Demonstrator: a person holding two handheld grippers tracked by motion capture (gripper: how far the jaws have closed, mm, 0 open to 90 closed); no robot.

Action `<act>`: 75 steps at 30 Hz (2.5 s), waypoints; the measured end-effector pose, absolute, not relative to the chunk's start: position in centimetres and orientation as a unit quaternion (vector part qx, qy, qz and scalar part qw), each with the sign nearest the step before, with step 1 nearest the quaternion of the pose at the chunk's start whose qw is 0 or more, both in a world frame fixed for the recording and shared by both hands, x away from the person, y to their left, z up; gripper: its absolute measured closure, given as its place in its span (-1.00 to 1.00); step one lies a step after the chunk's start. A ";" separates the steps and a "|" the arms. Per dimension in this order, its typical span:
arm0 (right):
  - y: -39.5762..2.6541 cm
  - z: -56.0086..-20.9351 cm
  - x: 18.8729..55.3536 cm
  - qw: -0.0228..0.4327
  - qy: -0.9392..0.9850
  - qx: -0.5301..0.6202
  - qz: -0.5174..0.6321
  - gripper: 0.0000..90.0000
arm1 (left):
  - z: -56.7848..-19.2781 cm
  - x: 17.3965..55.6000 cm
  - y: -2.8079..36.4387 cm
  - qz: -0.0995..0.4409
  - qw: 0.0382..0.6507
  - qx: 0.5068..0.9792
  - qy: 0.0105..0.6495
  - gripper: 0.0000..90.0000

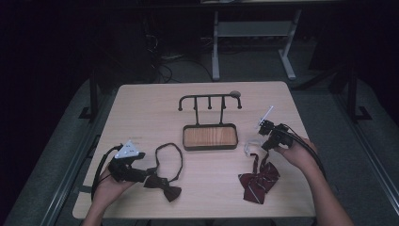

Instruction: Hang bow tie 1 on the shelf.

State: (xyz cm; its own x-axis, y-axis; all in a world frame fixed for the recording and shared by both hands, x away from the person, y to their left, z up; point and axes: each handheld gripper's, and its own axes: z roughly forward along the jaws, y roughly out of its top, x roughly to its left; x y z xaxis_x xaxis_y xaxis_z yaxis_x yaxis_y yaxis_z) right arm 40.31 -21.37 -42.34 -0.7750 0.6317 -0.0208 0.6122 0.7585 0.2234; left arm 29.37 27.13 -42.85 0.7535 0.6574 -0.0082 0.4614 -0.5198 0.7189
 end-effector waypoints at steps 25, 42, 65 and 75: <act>-21.4 -37.1 38.0 0.046 0.944 0.276 0.172 0.90 | -42.9 29.3 26.9 0.132 0.367 0.862 0.324 -0.45; -20.7 -34.1 37.2 0.041 0.946 0.248 0.203 0.91 | -42.9 29.3 26.9 0.132 0.366 0.862 0.324 -0.45; -20.0 -31.3 37.3 0.047 0.946 0.237 0.217 0.91 | -42.9 29.3 26.9 0.132 0.368 0.862 0.324 -0.45; -19.4 -30.1 37.5 0.052 0.947 0.228 0.220 0.92 | -42.9 29.4 26.9 0.133 0.366 0.864 0.320 -0.46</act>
